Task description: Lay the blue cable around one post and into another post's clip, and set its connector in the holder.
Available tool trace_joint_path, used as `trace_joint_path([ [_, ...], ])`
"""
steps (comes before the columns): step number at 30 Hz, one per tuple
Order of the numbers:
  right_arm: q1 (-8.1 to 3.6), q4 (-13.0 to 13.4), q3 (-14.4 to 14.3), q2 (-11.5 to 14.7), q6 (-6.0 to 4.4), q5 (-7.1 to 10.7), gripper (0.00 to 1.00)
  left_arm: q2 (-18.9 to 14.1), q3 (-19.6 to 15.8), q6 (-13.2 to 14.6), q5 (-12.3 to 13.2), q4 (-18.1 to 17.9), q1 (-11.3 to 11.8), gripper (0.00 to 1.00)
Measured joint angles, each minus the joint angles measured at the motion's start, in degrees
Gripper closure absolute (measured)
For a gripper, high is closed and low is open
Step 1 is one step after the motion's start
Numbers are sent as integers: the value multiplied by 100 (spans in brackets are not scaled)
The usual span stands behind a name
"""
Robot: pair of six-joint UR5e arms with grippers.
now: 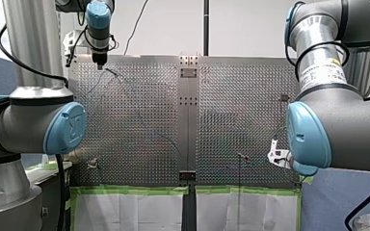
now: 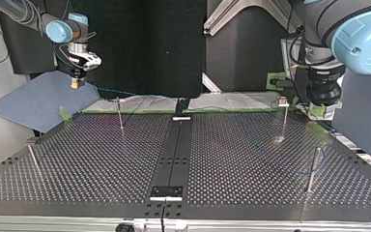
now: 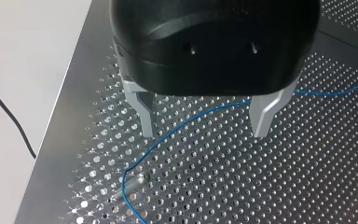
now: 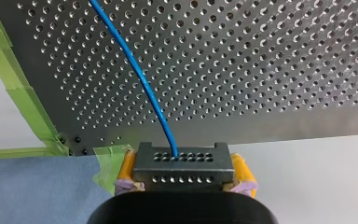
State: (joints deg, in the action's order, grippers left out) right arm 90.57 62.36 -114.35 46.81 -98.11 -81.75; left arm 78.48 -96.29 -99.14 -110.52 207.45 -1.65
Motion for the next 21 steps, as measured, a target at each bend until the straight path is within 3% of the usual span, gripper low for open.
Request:
trace_joint_path([
  [8,1,-1,-1,0,0,-1,100,1,-1,3,78,-88,-29,0],
  [17,4,-3,-1,0,0,-7,100,13,-249,144,485,-496,-91,0],
  [21,5,-3,-2,0,5,-8,100,82,-472,39,711,-720,-207,0],
])
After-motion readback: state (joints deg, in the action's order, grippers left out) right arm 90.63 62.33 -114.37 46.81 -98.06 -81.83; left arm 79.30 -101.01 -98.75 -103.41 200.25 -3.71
